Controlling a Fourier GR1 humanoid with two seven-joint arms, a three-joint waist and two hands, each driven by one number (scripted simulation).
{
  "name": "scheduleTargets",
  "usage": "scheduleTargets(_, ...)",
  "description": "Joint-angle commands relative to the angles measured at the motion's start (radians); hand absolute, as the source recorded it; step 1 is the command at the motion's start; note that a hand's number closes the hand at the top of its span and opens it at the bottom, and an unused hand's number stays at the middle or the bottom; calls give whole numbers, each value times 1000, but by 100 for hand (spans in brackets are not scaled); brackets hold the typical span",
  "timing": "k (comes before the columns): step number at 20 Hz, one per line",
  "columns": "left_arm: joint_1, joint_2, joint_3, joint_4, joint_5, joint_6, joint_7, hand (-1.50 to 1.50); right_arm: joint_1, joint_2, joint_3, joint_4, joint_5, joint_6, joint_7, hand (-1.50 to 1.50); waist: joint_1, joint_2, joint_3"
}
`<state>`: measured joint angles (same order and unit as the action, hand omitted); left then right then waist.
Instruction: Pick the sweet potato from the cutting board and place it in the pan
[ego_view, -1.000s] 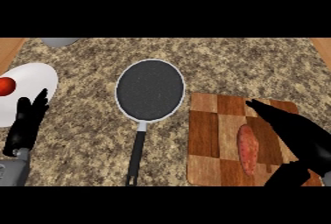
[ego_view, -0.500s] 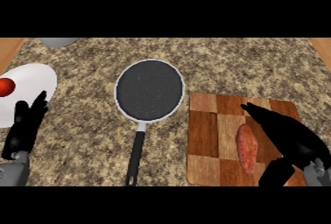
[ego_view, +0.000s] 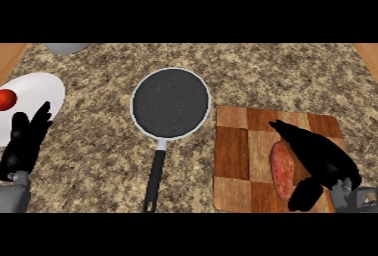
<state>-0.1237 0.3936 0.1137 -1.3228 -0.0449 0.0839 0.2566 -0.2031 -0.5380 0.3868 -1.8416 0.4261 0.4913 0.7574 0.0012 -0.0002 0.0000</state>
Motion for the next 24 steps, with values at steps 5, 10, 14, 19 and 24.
scheduleTargets(5, 38, -47, 19, -50, -27, -18, 8, 0, 74, 76, -36, 18, 130, 44, -73, -150, -1, -1, 0)
scheduleTargets(10, -16, -15, 62, 25, -37, -55, -31, 0, -7, 191, -25, 148, 193, 46, -48, -150, 1, 1, 0)
scheduleTargets(14, -5, -57, 57, 24, -57, -40, -28, 0, 31, 182, -49, 168, 262, 47, -114, -150, -1, 0, 0)
scheduleTargets(19, 31, -65, 58, -10, -64, -34, -26, 0, -5, 126, -20, 169, 347, 26, -226, 150, 3, 0, 0)
scheduleTargets(24, 39, -69, 51, -94, -80, -49, 44, 0, 11, 124, -102, 145, 378, 25, -283, 150, 1, -1, 0)
